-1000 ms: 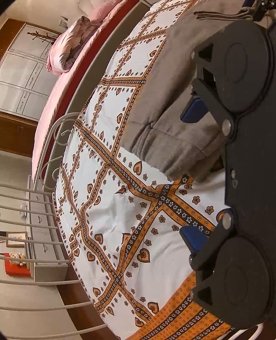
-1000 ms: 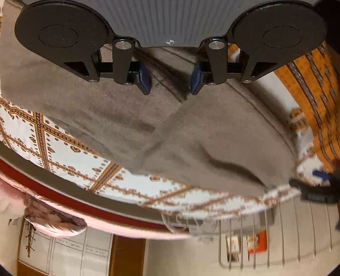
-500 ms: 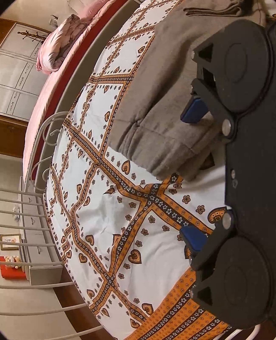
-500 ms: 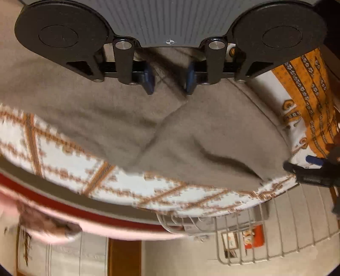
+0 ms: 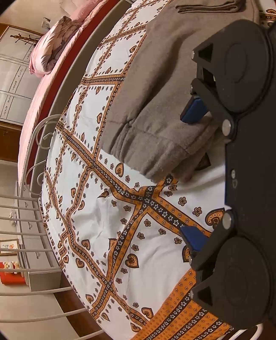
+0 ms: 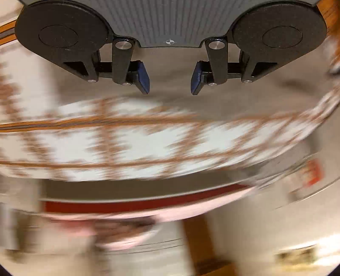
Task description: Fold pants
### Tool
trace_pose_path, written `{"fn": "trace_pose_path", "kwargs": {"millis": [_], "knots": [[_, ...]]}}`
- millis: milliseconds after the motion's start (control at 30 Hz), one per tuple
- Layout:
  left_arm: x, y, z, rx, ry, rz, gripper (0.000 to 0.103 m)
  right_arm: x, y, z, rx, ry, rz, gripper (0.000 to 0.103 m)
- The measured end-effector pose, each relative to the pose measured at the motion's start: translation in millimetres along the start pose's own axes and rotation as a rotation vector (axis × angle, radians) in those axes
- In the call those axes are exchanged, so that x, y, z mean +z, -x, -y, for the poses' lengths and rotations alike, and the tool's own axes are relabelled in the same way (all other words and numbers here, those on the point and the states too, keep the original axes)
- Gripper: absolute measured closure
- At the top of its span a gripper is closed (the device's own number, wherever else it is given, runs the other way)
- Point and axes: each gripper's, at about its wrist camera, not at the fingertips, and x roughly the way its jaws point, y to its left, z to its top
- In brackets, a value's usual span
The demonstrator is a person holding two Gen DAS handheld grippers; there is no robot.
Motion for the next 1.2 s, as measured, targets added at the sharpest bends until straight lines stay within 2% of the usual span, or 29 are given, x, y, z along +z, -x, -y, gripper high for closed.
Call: {"fn": "trace_pose_path", "kwargs": {"millis": [33,67,100,133,200,267,333,400,467,500,600,633,667,700,733,800,900,933,1000,1033,1067,1133,1200], "knots": [[0,-1,1,0.001,-0.005,-0.002,0.006,7,-7,23,-0.073,-0.035,-0.026,0.059],[1,-3,1,0.005,-0.01,-0.005,0.006,9,-19,43,-0.127,-0.064,-0.088,0.058],[1,-4,3,0.006,-0.011,-0.007,0.006,6,-34,63,-0.129,-0.097,-0.193,0.058],[1,-4,4,0.006,-0.009,-0.01,0.006,5,-38,81,-0.063,-0.142,-0.236,0.058],[1,-5,7,0.004,-0.013,-0.01,0.006,12,-17,93,0.006,-0.164,-0.165,0.057],[2,-7,13,0.005,-0.036,-0.011,0.006,15,3,92,-0.02,-0.141,-0.121,0.053],[2,-8,16,0.009,-0.039,-0.015,0.006,10,20,95,0.014,-0.144,-0.11,0.05],[1,-9,18,-0.001,-0.044,-0.02,0.006,0,19,94,-0.005,-0.152,-0.187,0.039],[0,-8,20,0.004,-0.053,-0.021,0.006,-14,8,95,-0.026,-0.131,-0.329,0.037],[-1,-8,19,0.005,-0.052,-0.023,0.006,-18,14,95,-0.024,-0.12,-0.327,0.037],[-3,-6,17,0.002,-0.045,-0.028,0.006,-18,38,87,0.018,-0.115,-0.24,0.037],[-3,-5,17,0.002,-0.049,-0.027,0.006,-24,38,82,0.009,-0.079,-0.246,0.037],[-4,-4,16,0.004,-0.054,-0.024,0.006,-33,30,74,-0.037,0.007,-0.311,0.035],[-4,-4,16,0.007,-0.055,-0.023,0.006,-42,21,68,-0.061,0.073,-0.374,0.021],[-5,-3,15,0.009,-0.053,-0.024,0.006,-47,23,66,-0.058,0.095,-0.362,0.019],[-7,-1,13,0.008,-0.045,-0.026,0.006,-37,31,68,-0.051,0.051,-0.336,0.019],[-8,2,13,0.007,-0.057,-0.019,0.006,-24,56,68,0.008,0.02,-0.224,0.019],[-8,2,12,0.008,-0.061,-0.018,0.006,-24,60,64,0.024,0.036,-0.216,0.019],[-8,2,12,0.007,-0.059,-0.021,0.006,-35,54,56,0.108,0.057,-0.297,0.019],[-8,2,12,0.007,-0.057,-0.022,0.006,-46,42,56,0.117,0.065,-0.382,0.017],[-8,2,12,0.007,-0.054,-0.023,0.006,-56,38,49,0.096,0.128,-0.391,0.014],[-8,4,13,0.005,-0.055,-0.021,0.006,-55,45,34,0.067,0.207,-0.349,0.013],[-9,7,12,-0.026,-0.041,-0.017,0.006,-46,56,32,0.136,0.18,-0.27,0.013]]}}
